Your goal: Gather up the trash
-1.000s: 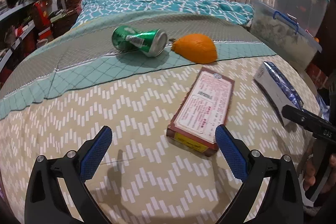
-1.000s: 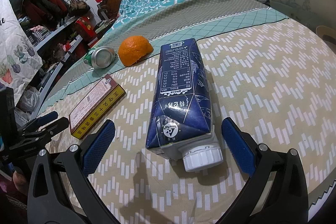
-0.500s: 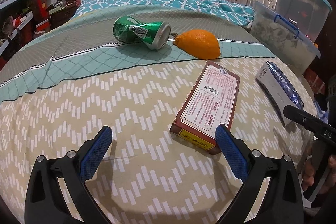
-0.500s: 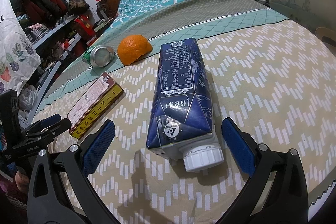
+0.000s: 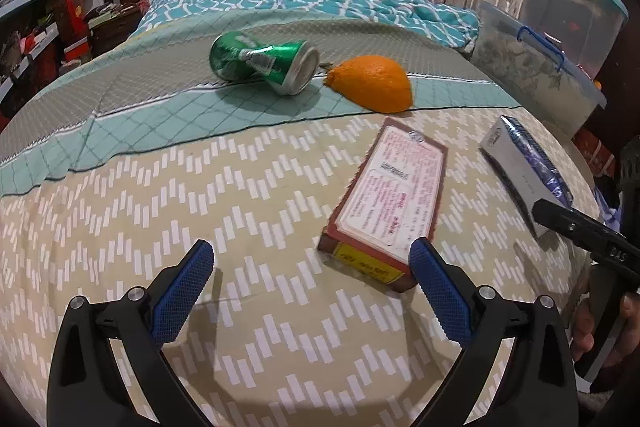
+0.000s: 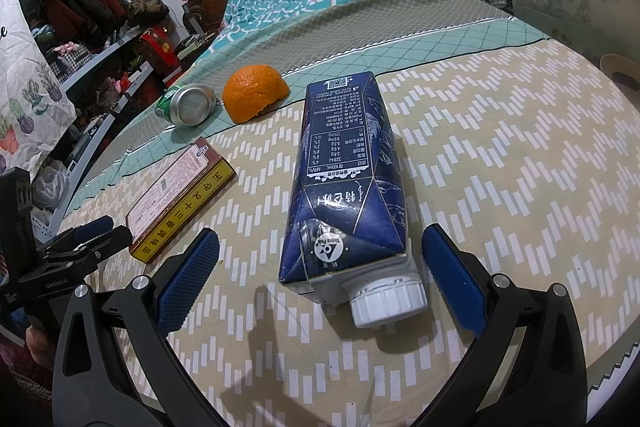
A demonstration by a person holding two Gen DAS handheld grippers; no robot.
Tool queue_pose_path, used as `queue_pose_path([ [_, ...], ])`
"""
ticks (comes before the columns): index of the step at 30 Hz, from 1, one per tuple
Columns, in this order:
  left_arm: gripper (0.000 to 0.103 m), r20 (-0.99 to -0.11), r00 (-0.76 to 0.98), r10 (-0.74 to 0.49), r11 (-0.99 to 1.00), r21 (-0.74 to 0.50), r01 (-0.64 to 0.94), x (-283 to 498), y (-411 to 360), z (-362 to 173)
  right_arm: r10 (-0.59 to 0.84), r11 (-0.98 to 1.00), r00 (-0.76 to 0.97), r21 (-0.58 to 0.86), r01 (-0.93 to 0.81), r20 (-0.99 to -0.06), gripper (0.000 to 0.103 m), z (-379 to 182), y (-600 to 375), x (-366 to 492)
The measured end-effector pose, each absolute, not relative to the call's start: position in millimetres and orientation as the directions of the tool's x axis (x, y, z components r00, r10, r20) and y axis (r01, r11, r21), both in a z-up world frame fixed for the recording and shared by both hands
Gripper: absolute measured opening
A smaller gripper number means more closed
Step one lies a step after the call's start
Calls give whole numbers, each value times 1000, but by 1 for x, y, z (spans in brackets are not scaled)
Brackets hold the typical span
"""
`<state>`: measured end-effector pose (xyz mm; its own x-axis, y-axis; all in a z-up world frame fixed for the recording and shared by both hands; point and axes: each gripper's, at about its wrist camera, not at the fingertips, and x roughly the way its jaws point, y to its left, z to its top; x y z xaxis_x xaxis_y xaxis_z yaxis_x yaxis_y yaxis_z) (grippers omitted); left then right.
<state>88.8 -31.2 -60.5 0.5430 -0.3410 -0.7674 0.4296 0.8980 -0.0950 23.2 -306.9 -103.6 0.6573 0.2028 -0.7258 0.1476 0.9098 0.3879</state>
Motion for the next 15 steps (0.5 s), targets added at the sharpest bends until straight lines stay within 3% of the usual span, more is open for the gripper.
queue_pose_path([
  [5,94,-748,567,-346,885,-58,463,86,-43,-50,204,909,658,390,147,-725,100,-103,-307,23],
  [15,94,-819,479,-317,860,-35,510,103,-76,-71,206,908,659,393,147,-723,100,-103,-306,23],
])
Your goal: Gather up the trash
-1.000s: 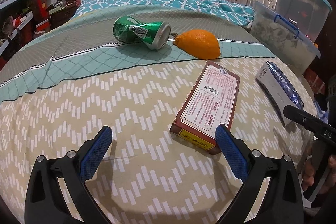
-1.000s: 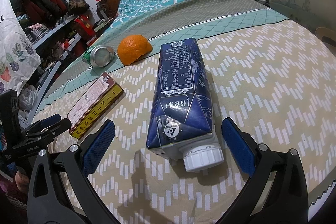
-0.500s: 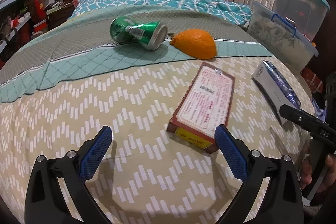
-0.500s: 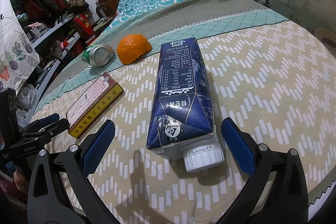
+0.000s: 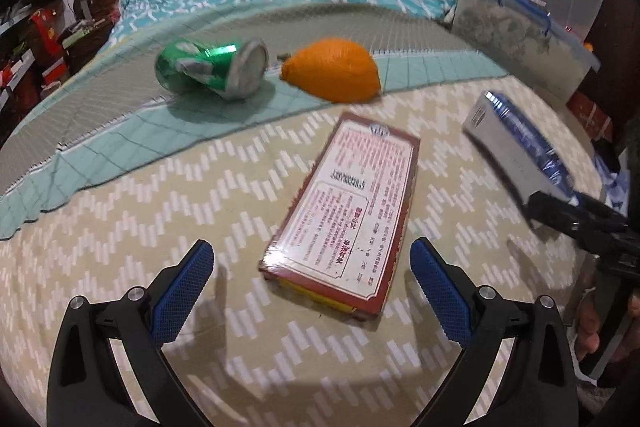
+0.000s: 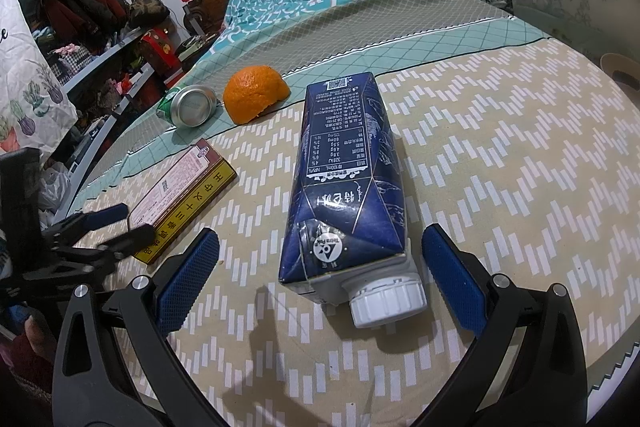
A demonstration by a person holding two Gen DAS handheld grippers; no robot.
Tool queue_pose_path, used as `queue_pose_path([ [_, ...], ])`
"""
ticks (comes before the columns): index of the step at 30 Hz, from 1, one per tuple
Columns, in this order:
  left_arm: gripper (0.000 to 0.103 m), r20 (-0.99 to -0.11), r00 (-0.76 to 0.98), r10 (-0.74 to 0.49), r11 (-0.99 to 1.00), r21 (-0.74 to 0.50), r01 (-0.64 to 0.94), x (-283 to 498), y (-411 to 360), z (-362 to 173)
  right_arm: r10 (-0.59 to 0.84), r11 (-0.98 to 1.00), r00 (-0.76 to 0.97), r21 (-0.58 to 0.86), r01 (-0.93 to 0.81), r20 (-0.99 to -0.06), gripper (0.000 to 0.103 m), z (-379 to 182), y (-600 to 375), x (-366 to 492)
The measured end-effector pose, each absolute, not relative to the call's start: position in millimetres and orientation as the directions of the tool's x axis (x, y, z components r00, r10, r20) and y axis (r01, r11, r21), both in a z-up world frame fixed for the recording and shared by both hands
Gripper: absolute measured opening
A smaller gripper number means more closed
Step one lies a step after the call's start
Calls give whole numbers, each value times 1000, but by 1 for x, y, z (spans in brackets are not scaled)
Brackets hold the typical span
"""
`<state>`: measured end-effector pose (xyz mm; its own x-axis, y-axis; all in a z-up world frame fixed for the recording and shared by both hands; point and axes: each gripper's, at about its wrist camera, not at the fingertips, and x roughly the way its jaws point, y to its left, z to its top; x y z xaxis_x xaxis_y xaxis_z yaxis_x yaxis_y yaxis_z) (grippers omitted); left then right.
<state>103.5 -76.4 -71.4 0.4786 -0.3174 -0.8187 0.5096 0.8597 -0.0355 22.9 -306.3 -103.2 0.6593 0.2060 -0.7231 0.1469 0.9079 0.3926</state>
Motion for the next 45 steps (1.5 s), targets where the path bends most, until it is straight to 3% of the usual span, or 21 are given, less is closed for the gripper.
queue_pose_path([
  [5,91,-828,466,-312,857,-33,515,104,-79,-80,206,908,660,393,147,-723,100,-104,-306,24],
  [9,68,-813,496,-304,864,-17,503,102,-75,-77,206,907,660,393,148,-723,100,-104,-306,24],
  [17,67,-811,496,-310,859,-14,512,97,-73,-76,170,936,634,325,136,-754,100,-102,-297,27],
  [19,67,-811,497,-308,858,-11,514,95,-71,-76,160,944,634,305,125,-756,91,-102,-294,26],
  [21,67,-812,498,-305,857,-6,515,93,-71,-76,121,955,629,263,136,-767,55,-101,-292,25],
  [29,67,-813,502,-294,858,7,513,91,-73,-76,150,940,642,310,143,-752,54,-102,-301,18],
  [45,68,-818,475,-326,803,26,595,74,-110,-79,75,922,659,303,240,-749,54,-103,-329,4],
])
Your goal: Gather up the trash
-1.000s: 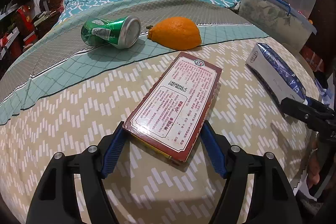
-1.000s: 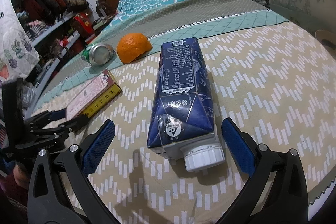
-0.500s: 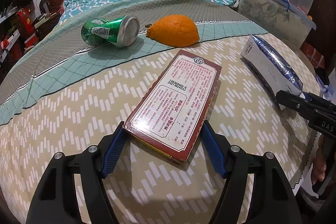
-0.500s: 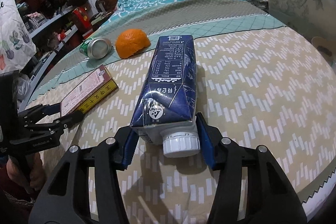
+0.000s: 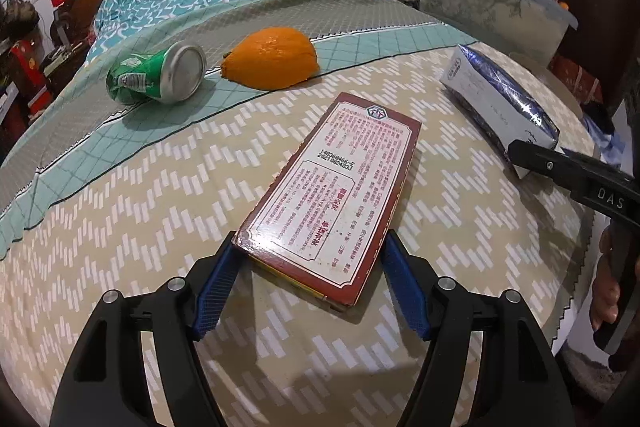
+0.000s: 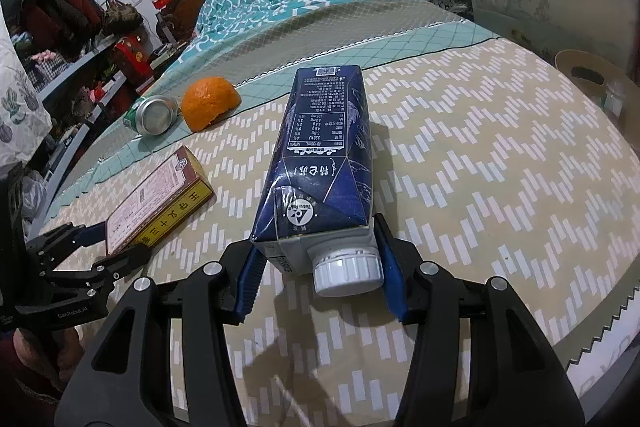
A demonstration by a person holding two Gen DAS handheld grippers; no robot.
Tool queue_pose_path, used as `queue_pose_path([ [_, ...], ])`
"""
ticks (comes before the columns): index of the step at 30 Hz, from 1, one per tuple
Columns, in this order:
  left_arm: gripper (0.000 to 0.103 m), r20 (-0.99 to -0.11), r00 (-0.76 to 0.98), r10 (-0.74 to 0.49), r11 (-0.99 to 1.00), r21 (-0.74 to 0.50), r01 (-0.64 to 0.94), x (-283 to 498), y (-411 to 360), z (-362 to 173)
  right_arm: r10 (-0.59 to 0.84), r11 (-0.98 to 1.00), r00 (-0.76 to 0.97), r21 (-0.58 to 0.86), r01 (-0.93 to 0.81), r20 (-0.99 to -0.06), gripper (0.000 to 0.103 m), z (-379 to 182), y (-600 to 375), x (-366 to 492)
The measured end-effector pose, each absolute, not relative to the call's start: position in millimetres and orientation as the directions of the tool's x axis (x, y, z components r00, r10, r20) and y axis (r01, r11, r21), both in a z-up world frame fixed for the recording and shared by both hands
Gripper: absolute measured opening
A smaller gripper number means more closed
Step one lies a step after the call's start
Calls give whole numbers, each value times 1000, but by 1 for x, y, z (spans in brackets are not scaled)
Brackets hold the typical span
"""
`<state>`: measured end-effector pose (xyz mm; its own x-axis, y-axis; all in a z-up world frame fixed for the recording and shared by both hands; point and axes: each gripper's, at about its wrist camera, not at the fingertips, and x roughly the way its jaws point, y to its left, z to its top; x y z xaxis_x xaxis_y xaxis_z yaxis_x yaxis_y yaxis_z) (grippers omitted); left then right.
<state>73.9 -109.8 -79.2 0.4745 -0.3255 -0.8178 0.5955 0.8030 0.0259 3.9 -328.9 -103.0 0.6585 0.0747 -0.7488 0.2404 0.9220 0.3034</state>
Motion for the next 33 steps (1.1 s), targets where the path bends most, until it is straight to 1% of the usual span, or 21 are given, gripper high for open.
queue_pose_path([
  [1,68,-818,473,-328,803,22,596,74,-110,-79,74,924,660,301,237,-748,55,-103,-328,4],
  [2,69,-818,472,-328,804,21,594,74,-109,-79,78,925,661,302,232,-746,60,-103,-326,5],
  [6,78,-822,467,-327,808,13,589,76,-108,-80,85,931,663,296,212,-744,72,-102,-318,6],
  [8,79,-821,464,-332,810,3,586,77,-107,-79,80,936,662,284,207,-745,74,-103,-315,5],
  [20,79,-820,454,-350,814,-26,581,80,-102,-78,44,934,678,271,232,-734,75,-97,-319,2],
  [33,79,-818,452,-356,813,-32,581,81,-100,-77,48,937,672,267,226,-739,75,-98,-315,6],
])
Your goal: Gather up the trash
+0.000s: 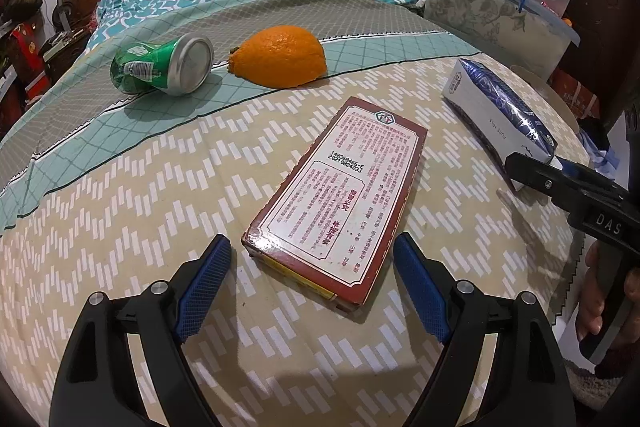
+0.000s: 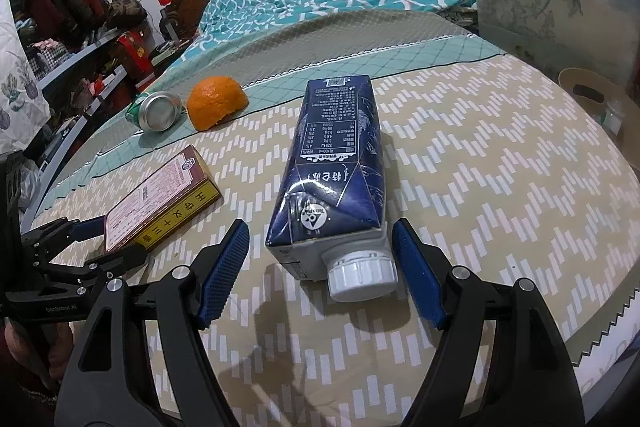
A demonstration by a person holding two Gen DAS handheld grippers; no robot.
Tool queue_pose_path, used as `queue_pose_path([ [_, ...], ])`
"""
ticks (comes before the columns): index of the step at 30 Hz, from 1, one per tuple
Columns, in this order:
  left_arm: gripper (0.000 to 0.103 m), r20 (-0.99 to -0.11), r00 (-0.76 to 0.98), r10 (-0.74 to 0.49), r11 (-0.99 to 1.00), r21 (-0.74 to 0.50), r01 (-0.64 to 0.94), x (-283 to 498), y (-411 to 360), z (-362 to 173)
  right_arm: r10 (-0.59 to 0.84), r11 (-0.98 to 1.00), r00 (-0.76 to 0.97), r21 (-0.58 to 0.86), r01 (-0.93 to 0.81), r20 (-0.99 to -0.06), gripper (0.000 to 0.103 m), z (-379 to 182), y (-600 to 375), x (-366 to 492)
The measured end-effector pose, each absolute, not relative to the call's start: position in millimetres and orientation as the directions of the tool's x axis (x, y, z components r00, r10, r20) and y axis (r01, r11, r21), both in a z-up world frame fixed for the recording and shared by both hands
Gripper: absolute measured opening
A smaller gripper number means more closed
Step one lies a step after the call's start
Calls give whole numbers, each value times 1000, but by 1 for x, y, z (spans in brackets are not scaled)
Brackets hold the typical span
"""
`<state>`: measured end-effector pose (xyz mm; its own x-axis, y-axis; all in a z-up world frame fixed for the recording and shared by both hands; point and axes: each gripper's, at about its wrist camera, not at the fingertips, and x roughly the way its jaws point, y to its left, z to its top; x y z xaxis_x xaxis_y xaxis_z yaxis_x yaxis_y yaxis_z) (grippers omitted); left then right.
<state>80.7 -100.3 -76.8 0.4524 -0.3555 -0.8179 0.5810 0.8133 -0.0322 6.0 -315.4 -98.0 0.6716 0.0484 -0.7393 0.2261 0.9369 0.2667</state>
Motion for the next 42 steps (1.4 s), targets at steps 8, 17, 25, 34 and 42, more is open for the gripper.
queue_pose_path([
  [8,80,-818,455,-353,814,-28,581,80,-101,-75,48,940,670,260,220,-741,75,-97,-314,9],
  [17,84,-819,450,-355,812,-31,583,80,-101,-76,39,942,657,247,227,-753,75,-98,-312,16],
  [25,87,-821,450,-350,816,-32,577,81,-103,-76,40,950,644,228,212,-764,63,-100,-310,22],
  [34,66,-813,471,-342,802,8,597,75,-112,-76,42,945,689,253,208,-724,53,-91,-316,12],
  [42,66,-813,464,-351,789,9,614,68,-120,-78,68,940,670,272,205,-739,53,-99,-317,5],
])
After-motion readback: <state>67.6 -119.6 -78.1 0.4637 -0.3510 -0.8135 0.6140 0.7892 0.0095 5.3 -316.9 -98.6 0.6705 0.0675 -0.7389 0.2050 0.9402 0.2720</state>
